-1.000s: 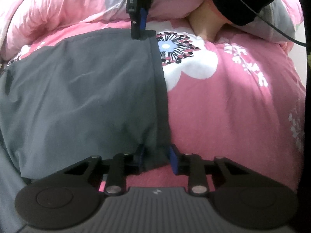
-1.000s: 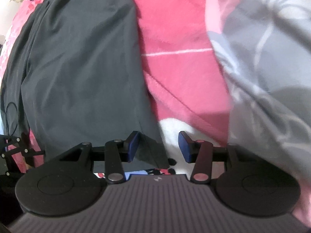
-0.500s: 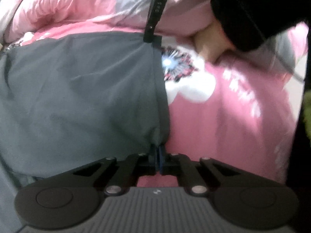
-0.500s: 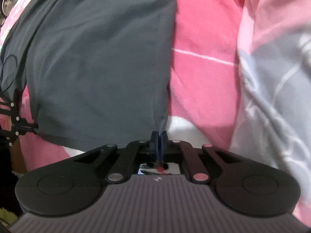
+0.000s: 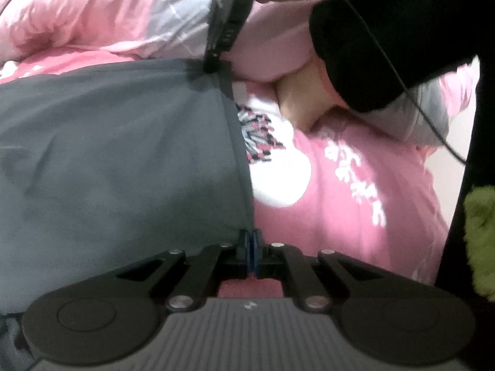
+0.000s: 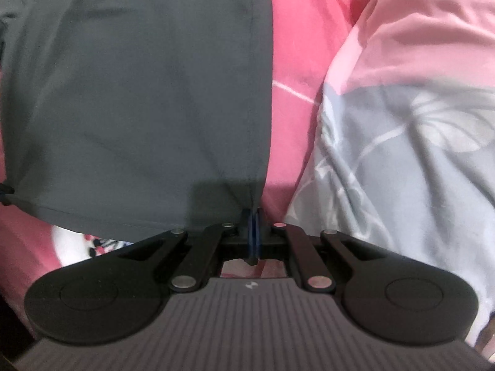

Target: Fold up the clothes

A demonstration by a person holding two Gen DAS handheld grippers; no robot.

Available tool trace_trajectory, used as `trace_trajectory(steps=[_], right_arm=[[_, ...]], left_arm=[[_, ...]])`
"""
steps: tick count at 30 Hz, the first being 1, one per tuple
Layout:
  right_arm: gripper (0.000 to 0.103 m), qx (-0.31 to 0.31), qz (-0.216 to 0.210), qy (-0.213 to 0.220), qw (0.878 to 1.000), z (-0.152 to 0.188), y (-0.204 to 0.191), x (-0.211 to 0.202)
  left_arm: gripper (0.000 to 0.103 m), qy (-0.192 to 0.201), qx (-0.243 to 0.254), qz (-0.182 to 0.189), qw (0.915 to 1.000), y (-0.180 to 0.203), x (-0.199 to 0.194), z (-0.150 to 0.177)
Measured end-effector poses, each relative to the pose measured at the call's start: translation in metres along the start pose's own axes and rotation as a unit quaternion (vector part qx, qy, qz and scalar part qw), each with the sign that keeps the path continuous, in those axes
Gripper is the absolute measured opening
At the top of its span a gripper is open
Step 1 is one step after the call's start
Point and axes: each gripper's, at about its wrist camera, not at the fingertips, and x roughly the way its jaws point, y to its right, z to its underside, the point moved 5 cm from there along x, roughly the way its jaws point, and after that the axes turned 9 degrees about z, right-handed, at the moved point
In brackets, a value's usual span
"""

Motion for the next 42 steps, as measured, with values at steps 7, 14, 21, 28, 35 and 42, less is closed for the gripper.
trace_trajectory(steps=[7, 14, 21, 28, 35, 42], right_arm=[[0.005, -0.051, 0.075, -0.023, 0.996, 0.014, -0.018, 0.030], [0.006, -0.051, 0.007, 0.067, 0.996, 0.014, -0.012, -0.030], [0.011, -0.018, -0.033, 0.209, 0.977, -0.056, -0.005, -0.059], [0.008, -0.115, 0.117, 0.141, 0.976, -0.082, 0.007, -0.010], [0.008, -0.096, 0.106, 0.251, 0.958, -0.136, -0.003, -0.071], [0.007, -0.115, 0.119, 0.266, 0.950, -0.201, -0.008, -0.037]], left_arm=[[0.033, -0.004, 0.001, 0.011, 0.9999, 0.007, 0.010, 0.009], [0.044, 0.037, -0.021, 0.065, 0.9970, 0.015, -0.015, 0.001], [0.042, 0.069, -0.119, 0.042, 0.9896, -0.021, -0.014, -0.016], [0.043, 0.045, -0.153, 0.033, 0.9867, -0.027, 0.006, 0.004], [0.044, 0.056, -0.171, 0.049, 0.9825, -0.035, 0.012, 0.003], [0.044, 0.068, -0.173, 0.053, 0.9811, -0.038, 0.014, 0.004]])
